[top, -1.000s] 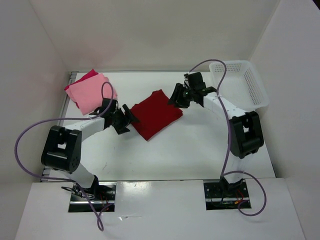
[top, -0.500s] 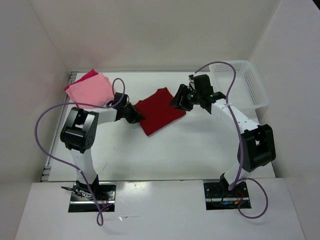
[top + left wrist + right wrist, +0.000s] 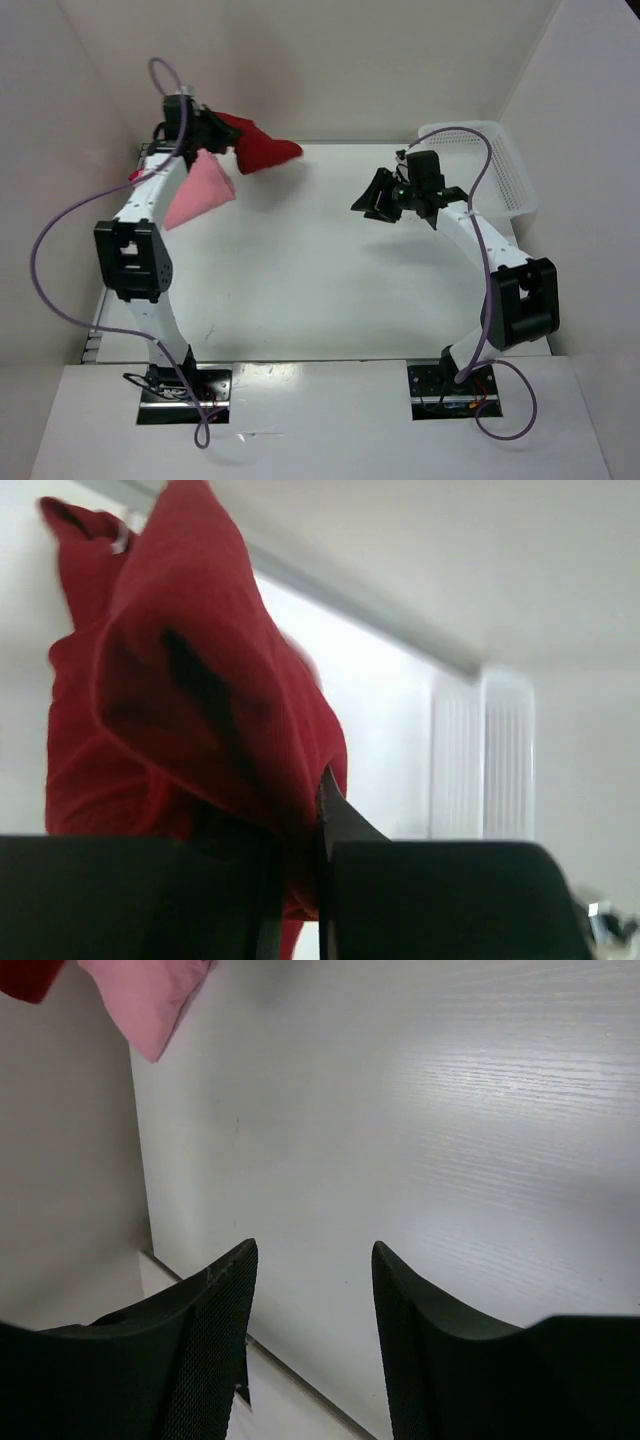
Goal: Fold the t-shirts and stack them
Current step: Put the neatly folded tshirt into the corner of the board with the left arm
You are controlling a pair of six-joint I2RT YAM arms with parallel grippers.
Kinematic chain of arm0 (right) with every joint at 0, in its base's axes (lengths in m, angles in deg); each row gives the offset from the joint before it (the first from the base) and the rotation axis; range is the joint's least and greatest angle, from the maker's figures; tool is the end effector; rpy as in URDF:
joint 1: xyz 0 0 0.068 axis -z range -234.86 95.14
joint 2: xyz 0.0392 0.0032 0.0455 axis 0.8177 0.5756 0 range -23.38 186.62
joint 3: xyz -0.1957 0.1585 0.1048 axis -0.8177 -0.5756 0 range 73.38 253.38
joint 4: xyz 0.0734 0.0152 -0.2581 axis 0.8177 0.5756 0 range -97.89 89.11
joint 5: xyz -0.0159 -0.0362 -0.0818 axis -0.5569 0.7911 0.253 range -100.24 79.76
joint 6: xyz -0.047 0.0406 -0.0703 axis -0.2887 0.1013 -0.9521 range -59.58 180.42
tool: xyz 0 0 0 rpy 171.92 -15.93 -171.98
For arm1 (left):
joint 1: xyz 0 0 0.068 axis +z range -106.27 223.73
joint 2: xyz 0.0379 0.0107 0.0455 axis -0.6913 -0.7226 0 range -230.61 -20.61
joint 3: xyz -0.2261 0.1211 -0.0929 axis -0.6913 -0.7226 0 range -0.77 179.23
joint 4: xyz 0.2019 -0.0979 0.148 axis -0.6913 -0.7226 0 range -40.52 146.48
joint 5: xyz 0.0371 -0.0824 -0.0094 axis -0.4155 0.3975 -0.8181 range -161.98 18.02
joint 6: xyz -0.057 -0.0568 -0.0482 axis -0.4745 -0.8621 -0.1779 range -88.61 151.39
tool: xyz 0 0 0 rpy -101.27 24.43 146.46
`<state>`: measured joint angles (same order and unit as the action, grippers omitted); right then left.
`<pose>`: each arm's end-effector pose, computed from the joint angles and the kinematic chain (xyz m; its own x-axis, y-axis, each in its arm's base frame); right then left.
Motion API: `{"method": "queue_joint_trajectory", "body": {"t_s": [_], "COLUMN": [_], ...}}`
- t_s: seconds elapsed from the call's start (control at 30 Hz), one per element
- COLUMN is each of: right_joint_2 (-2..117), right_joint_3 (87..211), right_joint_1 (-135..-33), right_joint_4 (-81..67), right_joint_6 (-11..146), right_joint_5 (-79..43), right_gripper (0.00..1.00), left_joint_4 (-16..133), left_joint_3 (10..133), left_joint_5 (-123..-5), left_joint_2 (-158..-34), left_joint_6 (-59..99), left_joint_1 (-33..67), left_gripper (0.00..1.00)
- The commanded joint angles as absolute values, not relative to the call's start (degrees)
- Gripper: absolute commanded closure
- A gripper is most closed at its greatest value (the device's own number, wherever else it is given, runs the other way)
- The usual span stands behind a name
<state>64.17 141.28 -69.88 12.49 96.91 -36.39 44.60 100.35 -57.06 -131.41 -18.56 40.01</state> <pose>0.3590 0.1350 0.2522 -0.8317 0.3294 -0.4470 -0.0797 0.7259 0.6832 0.5153 -0.0553 0.3196 -0.4669 -0.7108 -0.5260 -0.0866 0.6287 -0.7728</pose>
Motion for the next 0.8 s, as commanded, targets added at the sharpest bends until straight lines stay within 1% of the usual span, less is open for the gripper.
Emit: {"method": "queue_joint_trajectory", "body": {"t_s": [0.0, 0.07, 0.1, 0.13, 0.17, 0.2, 0.27, 0.4, 0.57, 0.63, 0.67, 0.7, 0.73, 0.77], "right_joint_2": [63.0, 63.6, 64.2, 64.2, 64.7, 64.7, 65.3, 66.6, 66.6, 65.9, 65.9, 65.1, 64.6, 63.7], "right_joint_3": [141.1, 141.1, 141.1, 141.6, 141.6, 141.6, 141.6, 141.1, 140.5, 139.1, 139.1, 138.4, 137.9, 137.9], "right_joint_1": [-69.7, -69.7, -69.7, -69.2, -69.2, -69.2, -69.2, -69.2, -69.2, -69.2, -69.2, -70.4, -71.0, -71.7], "right_joint_4": [12.1, 12.1, 12.1, 12.1, 12.1, 12.1, 12.1, 11.6, 11.0, 10.5, 10.5, 10.5, 10.5, 11.2], "right_joint_6": [94.7, 94.7, 94.7, 94.2, 94.2, 93.6, 93.6, 93.0, 93.0, 93.7, 93.7, 94.3, 94.3, 94.3], "right_joint_5": [-39.9, -40.7, -41.3, -41.3, -42.0, -42.5, -43.0, -43.5, -44.1, -44.1, -42.7, -41.9, -40.4, -37.5], "right_gripper": [0.44, 0.44, 0.44, 0.44, 0.44, 0.44, 0.44, 0.43, 0.43, 0.4, 0.37, 0.08, 0.0, 0.0], "left_joint_4": [42.4, 44.3, 47.7, 48.3, 48.3, 48.3, 48.3, 47.4, 43.8, 43.1, 41.8, 41.2, 40.5, 39.7], "left_joint_3": [97.7, 92.0, 88.4, 82.5, 80.2, 77.8, 71.2, 64.5, 61.9, 61.2, 62.2, 62.9, 63.7, 64.5], "left_joint_5": [-58.9, -57.7, -56.8, -53.0, -51.0, -49.7, -50.4, -51.1, -52.9, -52.1, -51.1, -49.8, -49.8, -49.0], "left_joint_2": [-126.8, -125.6, -124.2, -124.2, -124.2, -123.1, -118.9, -111.4, -102.4, -100.6, -100.1, -100.1, -100.1, -100.1], "left_joint_6": [-15.6, -17.6, -19.1, -20.0, -20.7, -20.7, -20.1, -18.4, -14.8, -13.5, -12.1, -11.6, -11.6, -10.9], "left_joint_1": [51.5, 56.0, 60.5, 62.8, 64.8, 66.5, 68.1, 68.1, 68.1, 66.0, 63.2, 61.5, 59.7, 56.2], "left_gripper": [0.92, 0.59, 0.39, 0.15, 0.06, 0.01, 0.01, 0.01, 0.01, 0.01, 0.01, 0.01, 0.01, 0.01]}}
